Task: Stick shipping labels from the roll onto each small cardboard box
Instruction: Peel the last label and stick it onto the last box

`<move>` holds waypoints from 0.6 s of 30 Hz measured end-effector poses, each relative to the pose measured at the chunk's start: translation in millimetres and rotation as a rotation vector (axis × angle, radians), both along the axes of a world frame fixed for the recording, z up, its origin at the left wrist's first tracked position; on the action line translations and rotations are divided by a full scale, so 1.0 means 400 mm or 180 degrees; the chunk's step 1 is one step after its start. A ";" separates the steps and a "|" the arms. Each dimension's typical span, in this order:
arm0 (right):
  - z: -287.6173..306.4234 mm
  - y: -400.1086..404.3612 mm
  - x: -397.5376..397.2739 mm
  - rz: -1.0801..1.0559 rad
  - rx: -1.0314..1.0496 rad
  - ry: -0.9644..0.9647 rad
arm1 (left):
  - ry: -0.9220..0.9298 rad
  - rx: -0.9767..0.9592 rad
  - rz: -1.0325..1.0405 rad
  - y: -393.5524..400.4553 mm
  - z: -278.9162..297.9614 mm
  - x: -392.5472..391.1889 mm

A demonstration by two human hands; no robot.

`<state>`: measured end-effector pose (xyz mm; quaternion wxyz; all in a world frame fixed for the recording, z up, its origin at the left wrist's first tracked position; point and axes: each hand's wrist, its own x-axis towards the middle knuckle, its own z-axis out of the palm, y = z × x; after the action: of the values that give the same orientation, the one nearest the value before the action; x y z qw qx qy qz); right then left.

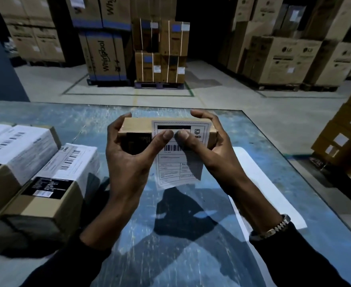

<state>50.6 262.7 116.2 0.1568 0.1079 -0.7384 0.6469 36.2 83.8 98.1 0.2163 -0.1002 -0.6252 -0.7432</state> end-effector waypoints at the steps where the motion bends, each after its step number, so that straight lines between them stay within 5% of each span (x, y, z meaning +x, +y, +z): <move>1: -0.006 -0.001 -0.001 -0.0060 0.0009 0.0035 | -0.0034 -0.0006 -0.0028 0.000 -0.003 -0.001; 18: -0.053 -0.014 -0.012 -0.0581 0.0089 0.0395 | -0.0320 0.0047 -0.0335 0.016 -0.050 -0.004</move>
<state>45.9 257.0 95.2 0.2591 0.0823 -0.7430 0.6116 34.7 90.3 78.2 0.1459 -0.0939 -0.6236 -0.7622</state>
